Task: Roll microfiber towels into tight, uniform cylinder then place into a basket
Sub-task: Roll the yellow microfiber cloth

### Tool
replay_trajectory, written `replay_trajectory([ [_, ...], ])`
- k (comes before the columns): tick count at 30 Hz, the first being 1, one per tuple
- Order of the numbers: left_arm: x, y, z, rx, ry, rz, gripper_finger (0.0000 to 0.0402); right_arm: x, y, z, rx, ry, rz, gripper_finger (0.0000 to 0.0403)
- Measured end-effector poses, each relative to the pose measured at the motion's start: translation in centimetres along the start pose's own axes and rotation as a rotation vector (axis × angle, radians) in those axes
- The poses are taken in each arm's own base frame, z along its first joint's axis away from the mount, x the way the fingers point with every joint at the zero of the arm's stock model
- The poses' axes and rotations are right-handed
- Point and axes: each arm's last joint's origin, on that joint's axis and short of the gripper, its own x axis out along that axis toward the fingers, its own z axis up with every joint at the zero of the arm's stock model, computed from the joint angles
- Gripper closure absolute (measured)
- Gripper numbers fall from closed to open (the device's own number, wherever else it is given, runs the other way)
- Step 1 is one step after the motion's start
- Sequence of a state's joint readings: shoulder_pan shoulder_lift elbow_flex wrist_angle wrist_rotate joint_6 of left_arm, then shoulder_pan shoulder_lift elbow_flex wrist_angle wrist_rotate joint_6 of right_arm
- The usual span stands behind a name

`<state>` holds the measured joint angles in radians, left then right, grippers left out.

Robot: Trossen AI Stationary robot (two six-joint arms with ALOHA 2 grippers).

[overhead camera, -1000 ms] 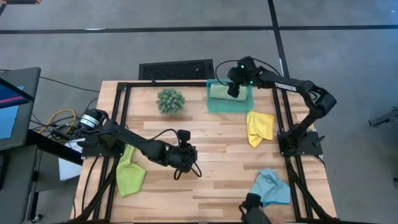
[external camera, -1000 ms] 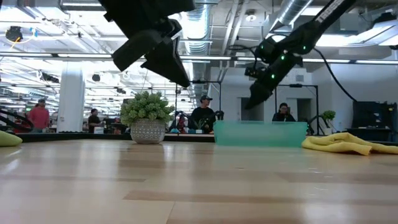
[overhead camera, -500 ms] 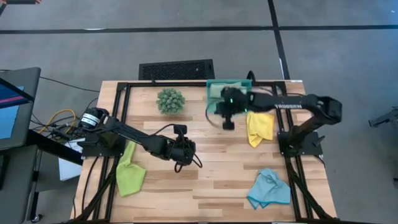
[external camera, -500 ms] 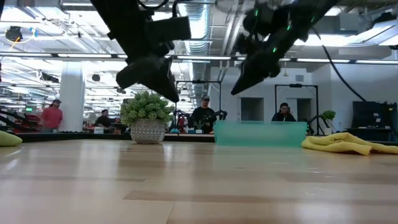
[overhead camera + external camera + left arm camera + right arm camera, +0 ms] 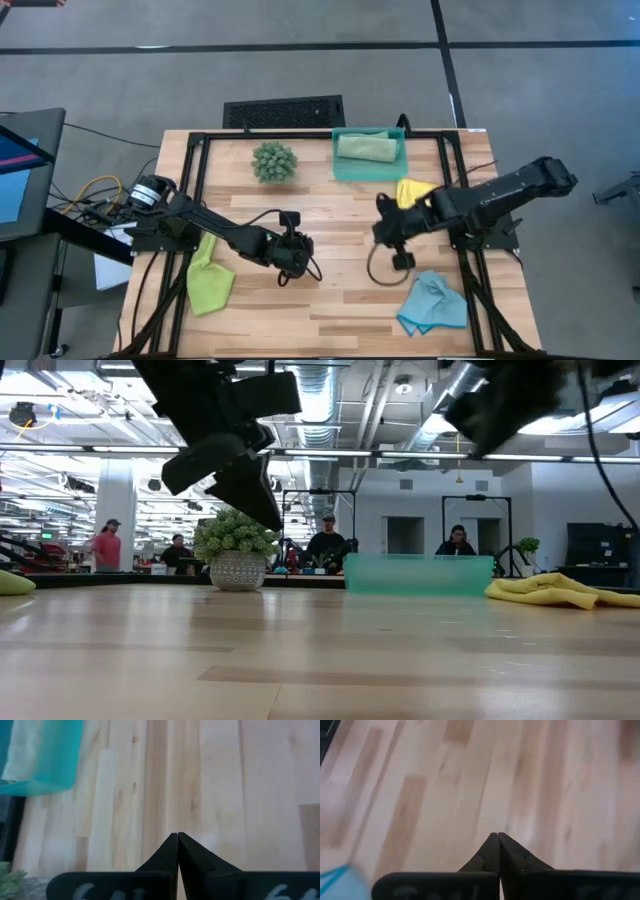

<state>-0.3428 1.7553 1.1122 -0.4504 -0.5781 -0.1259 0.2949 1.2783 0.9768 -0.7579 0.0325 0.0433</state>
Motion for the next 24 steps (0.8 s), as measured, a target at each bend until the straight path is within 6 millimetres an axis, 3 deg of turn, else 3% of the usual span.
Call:
replay_trajectory([
  [5,-0.3,-0.5,0.0,-0.034,-0.012,-0.010,0.0400,0.0,2.5,-1.6,0.082,0.153,0.001,0.0388],
  [9,-0.5,-0.8,0.3,-0.055,-0.042,-0.020,0.0400,0.5,3.9,-3.1,0.106,0.249,-0.127,0.0366],
  [14,-0.7,-1.1,0.5,-0.064,-0.064,-0.028,0.0400,1.7,5.4,-6.4,0.159,0.299,-0.156,0.0347],
  [20,-0.6,-1.0,0.8,-0.031,-0.092,-0.029,0.0400,3.1,3.8,-10.5,0.314,0.319,-0.342,0.0313],
  [24,-0.6,-1.0,0.9,-0.029,-0.103,-0.028,0.0400,4.7,2.1,-12.3,0.367,0.329,-0.378,0.0273],
])
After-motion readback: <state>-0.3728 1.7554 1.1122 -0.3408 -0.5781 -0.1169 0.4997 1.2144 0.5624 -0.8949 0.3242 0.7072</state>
